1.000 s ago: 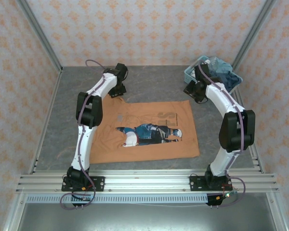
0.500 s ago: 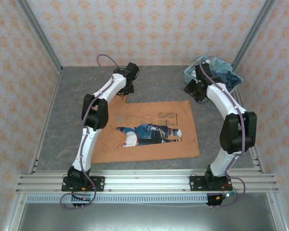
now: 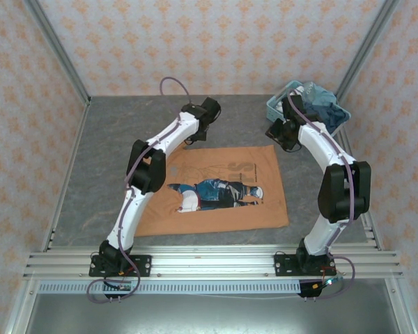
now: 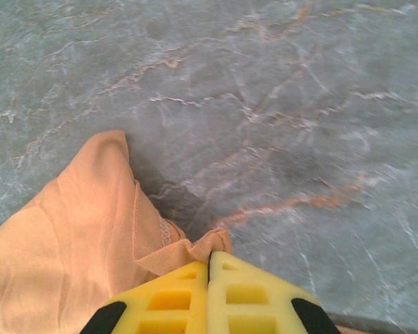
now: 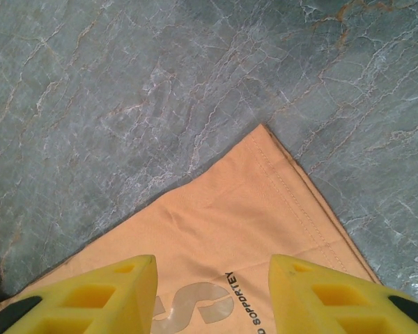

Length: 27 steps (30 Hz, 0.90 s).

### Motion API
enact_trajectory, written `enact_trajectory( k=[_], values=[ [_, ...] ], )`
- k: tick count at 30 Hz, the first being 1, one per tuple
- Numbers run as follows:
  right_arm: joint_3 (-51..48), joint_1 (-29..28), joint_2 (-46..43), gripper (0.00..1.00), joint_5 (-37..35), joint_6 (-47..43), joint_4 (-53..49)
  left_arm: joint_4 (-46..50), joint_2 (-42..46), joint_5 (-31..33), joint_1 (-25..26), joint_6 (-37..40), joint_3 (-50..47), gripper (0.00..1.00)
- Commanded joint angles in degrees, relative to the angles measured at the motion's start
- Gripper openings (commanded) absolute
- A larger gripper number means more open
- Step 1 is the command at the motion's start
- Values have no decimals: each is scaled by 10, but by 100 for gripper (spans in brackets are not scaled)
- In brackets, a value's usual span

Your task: Fold and stack the t-shirts

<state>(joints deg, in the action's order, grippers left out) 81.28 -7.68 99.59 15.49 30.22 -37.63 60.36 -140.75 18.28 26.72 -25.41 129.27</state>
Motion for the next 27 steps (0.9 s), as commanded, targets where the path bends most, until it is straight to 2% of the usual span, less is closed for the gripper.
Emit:
enact_trajectory(
  k=[1, 2, 4, 6, 7, 11, 17, 22, 27],
  values=[
    [-10, -1, -16, 46, 2, 7, -1, 2, 33, -5, 2, 22, -16, 17],
    [-10, 0, -14, 46, 2, 7, -1, -4, 40, -6, 3, 28, -26, 30],
    [-11, 0, -10, 47, 2, 7, 0, -23, 65, 2, 3, 32, -54, 50],
    [-13, 0, -3, 47, 4, 6, 3, -53, 100, 7, -2, 34, -91, 60],
    [-13, -1, 2, 47, 6, 6, 4, -67, 116, 4, -9, 29, -108, 62],
    [-10, -1, 23, 48, 9, 11, 14, -70, 130, -30, -57, -8, -119, 63],
    [28, -8, 62, 48, 7, 3, 12, -40, 60, -75, -122, -26, -46, 60],
    [60, -9, 90, 48, -7, -14, 1, -38, -5, -96, -141, -15, 28, 58],
    [95, -7, 123, 51, -43, -28, -32, -33, -45, -114, -144, -13, 51, 57]
  ],
)
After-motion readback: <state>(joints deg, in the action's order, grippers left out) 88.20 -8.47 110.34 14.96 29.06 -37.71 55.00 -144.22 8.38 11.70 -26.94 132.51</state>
